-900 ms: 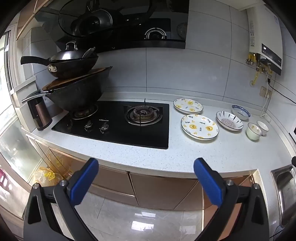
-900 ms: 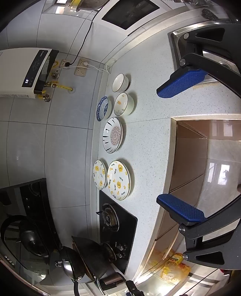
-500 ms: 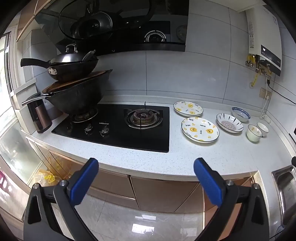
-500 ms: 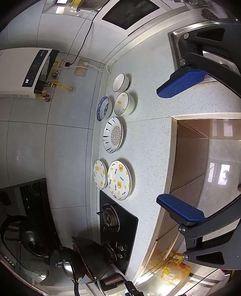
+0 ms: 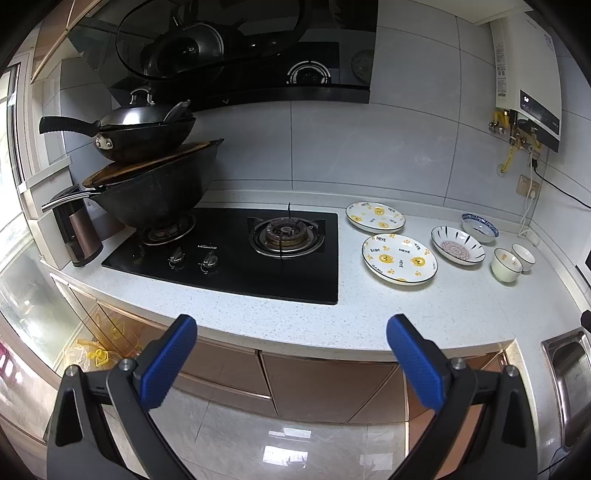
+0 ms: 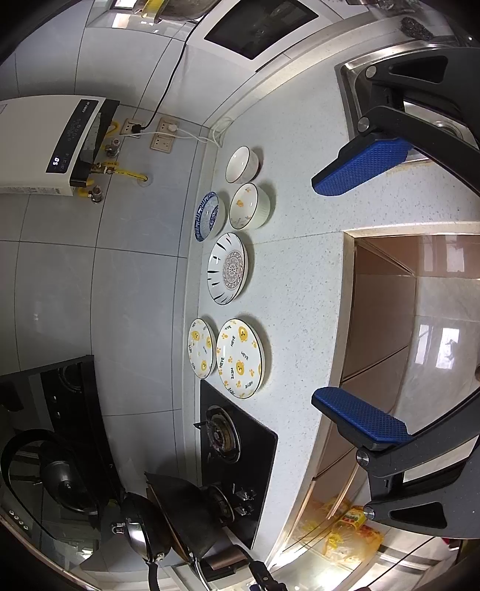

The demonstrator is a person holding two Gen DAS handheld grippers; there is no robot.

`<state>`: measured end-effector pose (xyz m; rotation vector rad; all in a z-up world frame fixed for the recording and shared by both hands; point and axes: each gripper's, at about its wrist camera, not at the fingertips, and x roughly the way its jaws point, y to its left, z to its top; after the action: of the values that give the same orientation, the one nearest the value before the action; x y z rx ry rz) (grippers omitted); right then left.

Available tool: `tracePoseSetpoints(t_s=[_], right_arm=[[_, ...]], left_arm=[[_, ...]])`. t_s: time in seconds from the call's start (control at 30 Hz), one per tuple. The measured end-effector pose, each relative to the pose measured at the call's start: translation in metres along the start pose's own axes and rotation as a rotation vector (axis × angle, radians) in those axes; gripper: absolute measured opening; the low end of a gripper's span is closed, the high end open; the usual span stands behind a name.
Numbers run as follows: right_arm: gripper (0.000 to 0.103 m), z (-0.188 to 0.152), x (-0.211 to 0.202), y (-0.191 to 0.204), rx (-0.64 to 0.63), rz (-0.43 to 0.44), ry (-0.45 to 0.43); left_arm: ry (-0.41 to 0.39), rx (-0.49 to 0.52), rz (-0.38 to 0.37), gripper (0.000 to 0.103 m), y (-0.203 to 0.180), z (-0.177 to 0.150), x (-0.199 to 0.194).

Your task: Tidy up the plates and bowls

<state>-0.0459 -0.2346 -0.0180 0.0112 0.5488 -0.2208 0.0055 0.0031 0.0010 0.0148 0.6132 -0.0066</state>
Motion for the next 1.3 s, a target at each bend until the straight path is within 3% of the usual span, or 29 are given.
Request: tracePoseSetpoints(t_s=[1.3], right_arm=[[0.102, -0.001, -0.004, -0.006, 0.002, 0.002, -0.005]], left_arm=[[0.017, 0.029, 0.003, 0.103, -0.014, -0.002, -0.005]])
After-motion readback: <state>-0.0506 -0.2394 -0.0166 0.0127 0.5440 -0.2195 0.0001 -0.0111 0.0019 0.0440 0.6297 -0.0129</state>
